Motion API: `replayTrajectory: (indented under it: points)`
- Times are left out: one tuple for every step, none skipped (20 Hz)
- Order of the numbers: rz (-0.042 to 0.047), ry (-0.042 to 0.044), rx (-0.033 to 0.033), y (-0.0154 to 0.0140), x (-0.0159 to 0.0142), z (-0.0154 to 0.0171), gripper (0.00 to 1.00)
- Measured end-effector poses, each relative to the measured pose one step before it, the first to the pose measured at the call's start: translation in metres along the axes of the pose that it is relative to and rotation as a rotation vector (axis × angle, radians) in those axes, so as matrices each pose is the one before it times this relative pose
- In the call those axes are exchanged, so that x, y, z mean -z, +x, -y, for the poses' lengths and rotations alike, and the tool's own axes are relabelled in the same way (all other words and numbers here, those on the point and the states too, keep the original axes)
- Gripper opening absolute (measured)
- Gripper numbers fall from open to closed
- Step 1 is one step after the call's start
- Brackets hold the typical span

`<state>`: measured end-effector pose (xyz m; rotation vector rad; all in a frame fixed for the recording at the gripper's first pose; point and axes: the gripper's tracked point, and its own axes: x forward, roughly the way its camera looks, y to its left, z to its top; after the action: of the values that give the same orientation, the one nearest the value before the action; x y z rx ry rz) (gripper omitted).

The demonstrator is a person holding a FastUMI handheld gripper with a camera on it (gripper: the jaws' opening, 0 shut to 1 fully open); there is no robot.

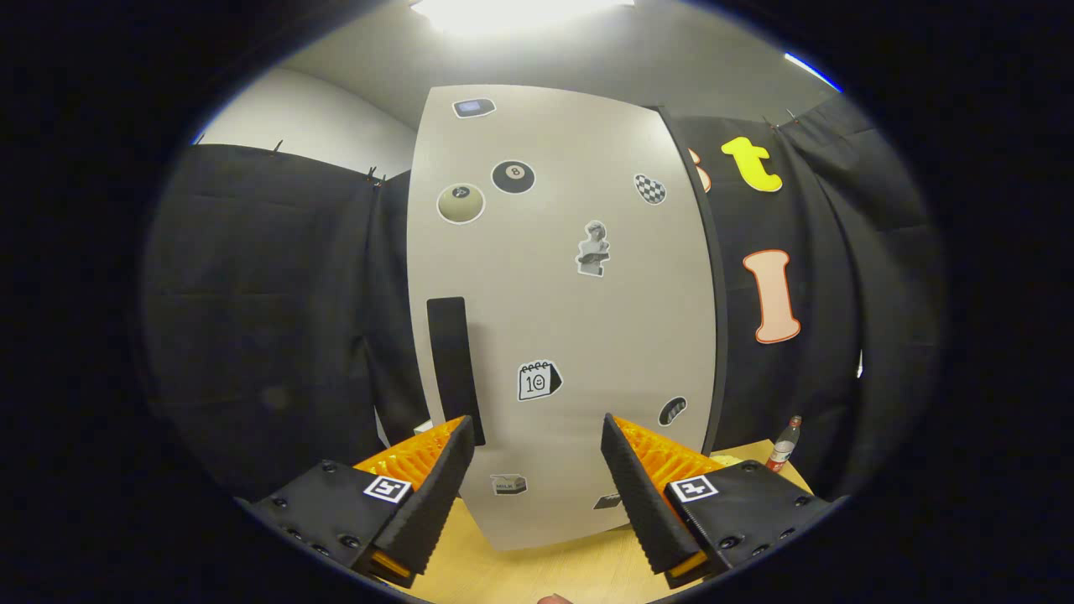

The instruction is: Open the shoe cabinet door, grab the shoes and put them into the shoe cabinet, then close the shoe cabinet door.

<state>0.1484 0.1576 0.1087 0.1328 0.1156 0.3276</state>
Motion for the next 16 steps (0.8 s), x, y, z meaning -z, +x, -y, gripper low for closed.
replayTrajectory:
  points:
    - [0.00593,-0.00849,0.00883,-0.00480,-0.00367,0.00637,0.95]
    - [0.00483,-0.01051,0.00487,-0.00659,-0.00285,0.00691,0.97]
    - [0.00667,-0.01150,0.01091,-0.00704,-0.00239,0.00859,0.99]
    - [0.00483,-0.01486,0.01551,-0.00710,-0.00254,0.01050,0.99]
    - [0.00454,-0.01528,0.01685,-0.00662,-0.00059,0.01158,0.99]
    - [0.01008,-0.01132,0.01499,-0.00644,-0.00112,0.01117,0.99]
    - [0.00911,-0.00715,0.01755,-0.00628,0.00045,0.01182,0.99]
    - [0.00399,-0.00614,0.01965,-0.00628,0.00201,0.01264,0.99]
    - [-0.00101,-0.00600,0.02361,-0.00494,0.00276,0.01294,0.99]
    - [-0.00103,-0.00361,0.02158,-0.00529,0.00215,0.01111,0.99]
    - [-0.00431,-0.00260,0.01908,-0.00364,0.00297,0.00997,0.99]
    - [-0.00333,-0.00022,0.01898,-0.00380,0.00261,0.00976,0.99]
    - [-0.00077,0.00240,0.01694,-0.00440,0.00259,0.00836,0.99]
    - [-0.00210,0.00410,0.01510,-0.00354,0.00190,0.00740,0.99]
    - [-0.00142,0.00364,0.01130,-0.00184,0.00239,0.00682,0.99]
    - [-0.00251,0.00469,0.00746,-0.00110,0.00147,0.00445,0.99]
